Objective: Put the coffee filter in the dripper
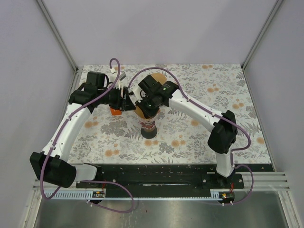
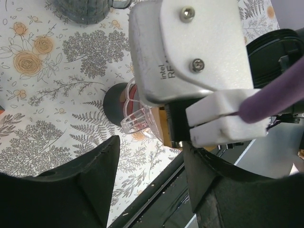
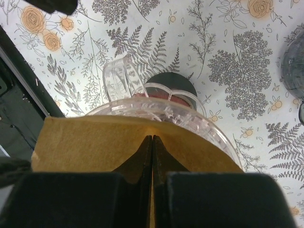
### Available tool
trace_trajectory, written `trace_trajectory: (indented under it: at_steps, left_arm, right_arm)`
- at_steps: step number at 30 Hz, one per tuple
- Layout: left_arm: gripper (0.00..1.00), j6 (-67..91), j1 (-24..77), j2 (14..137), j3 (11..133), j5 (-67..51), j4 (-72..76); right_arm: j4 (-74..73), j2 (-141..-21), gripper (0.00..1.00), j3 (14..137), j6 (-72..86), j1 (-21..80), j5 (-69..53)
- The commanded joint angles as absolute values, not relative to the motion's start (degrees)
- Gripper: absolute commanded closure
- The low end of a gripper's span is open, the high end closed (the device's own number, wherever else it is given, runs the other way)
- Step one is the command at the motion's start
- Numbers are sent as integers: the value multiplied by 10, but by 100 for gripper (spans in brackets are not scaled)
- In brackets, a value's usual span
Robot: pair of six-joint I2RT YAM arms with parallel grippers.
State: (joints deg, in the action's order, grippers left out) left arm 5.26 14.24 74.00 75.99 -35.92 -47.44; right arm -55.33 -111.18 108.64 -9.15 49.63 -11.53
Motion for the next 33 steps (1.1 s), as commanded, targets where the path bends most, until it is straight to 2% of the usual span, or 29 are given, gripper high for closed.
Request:
trace_trajectory:
  at_steps: [1, 23, 33]
  left_arm:
    - [42, 66, 142, 734, 750, -375, -442]
    - [48, 103, 155, 745, 700, -357, -392]
    - [57, 112, 158, 749, 684, -351, -374]
  right_arm:
    - [-563, -1129, 100, 1117, -82, 502, -107]
    - [-570, -1169, 100, 1119, -74, 512, -80]
    - [-564, -1160, 100, 1122, -69, 512, -88]
